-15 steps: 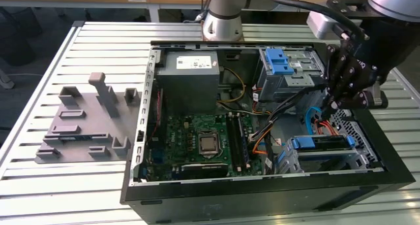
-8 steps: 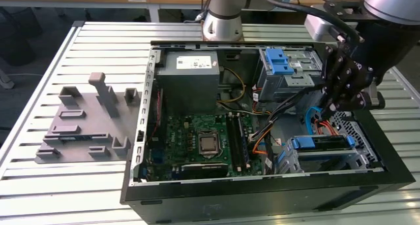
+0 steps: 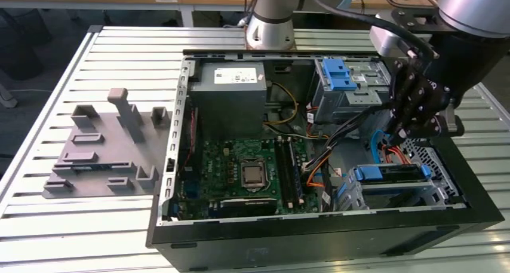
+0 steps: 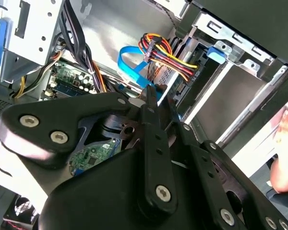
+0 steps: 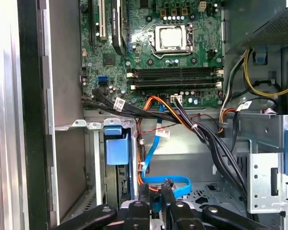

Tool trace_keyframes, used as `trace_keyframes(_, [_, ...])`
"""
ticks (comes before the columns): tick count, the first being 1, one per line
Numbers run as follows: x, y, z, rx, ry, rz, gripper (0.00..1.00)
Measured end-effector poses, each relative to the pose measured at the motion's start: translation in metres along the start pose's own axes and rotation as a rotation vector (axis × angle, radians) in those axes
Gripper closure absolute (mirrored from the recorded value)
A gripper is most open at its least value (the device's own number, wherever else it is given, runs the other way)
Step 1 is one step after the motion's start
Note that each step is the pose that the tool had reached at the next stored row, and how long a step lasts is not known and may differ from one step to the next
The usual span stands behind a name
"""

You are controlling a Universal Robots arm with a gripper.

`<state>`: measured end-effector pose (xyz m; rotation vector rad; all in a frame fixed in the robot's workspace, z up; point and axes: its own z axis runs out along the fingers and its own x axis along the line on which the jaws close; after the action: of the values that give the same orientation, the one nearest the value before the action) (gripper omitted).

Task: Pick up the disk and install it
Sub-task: 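Insert the second disk wire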

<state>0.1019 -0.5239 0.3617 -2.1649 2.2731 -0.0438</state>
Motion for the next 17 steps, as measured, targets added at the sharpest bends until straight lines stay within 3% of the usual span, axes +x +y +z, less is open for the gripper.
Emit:
trace_keyframes(4, [-0.0001,0.0,0.0025,0.0,0.0004,0.0,0.77])
trace_keyframes(5, [-0.0001,0.0,0.0025,0.0,0.0004,0.0,0.83])
trace_keyframes(12, [0.0031,0.0,0.0053,0.0002,-0.005,-0.018,0.84])
trace_keyframes(17, [0.0079,0.0006,0.0118,0.0007,-0.0056,-0.036,0.84])
